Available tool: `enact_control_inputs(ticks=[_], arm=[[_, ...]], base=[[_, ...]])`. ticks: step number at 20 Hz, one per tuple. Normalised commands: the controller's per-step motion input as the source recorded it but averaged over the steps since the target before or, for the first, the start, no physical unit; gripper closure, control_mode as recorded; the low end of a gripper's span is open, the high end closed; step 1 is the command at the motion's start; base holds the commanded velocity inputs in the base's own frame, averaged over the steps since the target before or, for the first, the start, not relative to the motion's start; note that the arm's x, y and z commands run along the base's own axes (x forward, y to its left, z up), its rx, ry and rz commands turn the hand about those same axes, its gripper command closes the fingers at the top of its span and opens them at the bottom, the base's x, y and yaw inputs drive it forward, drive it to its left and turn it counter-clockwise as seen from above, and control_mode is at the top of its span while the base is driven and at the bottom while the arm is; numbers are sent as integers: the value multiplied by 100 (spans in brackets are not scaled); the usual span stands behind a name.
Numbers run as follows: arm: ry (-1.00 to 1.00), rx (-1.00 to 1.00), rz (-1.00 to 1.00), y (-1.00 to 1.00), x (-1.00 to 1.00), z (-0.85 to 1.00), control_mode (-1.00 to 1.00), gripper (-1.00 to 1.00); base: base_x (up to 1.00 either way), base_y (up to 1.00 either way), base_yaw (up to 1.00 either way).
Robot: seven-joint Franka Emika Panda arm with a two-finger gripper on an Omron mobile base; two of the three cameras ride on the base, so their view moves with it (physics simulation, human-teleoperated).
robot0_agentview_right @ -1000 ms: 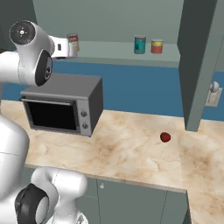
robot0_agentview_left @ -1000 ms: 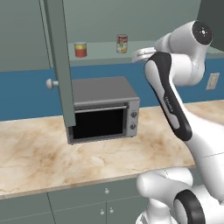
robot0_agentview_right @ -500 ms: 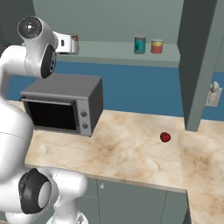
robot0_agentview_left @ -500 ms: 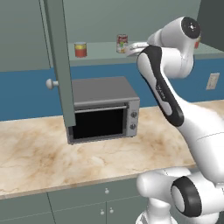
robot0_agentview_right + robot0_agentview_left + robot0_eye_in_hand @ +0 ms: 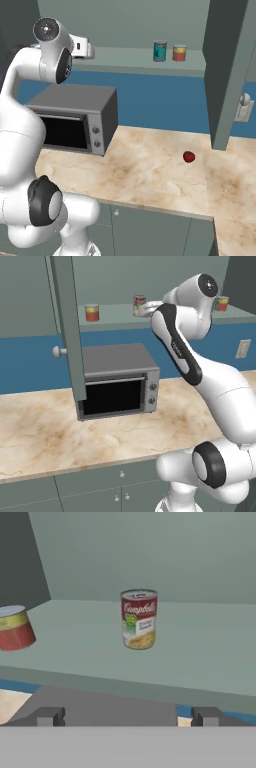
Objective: Stack two cans on top of the other two cans in the cabinet.
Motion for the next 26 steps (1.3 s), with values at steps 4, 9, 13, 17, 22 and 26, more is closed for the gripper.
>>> enact_control_inputs(ticks=[4, 9, 13, 17, 22, 26], arm=[[0, 0, 2, 2, 41, 0, -100, -100], [1, 0, 2, 6, 32, -2, -100, -100], [0, 0, 3, 5, 31, -2, -100, -100], [2, 0, 2, 6, 30, -3, -100, -100], [0, 0, 3, 0, 34, -5, -100, -100], [4, 0, 2, 0, 36, -1, -100, -100]], base=[[0, 0, 0], [0, 0, 0], [0, 0, 0], [0, 0, 0], [0, 0, 0], [0, 0, 0]])
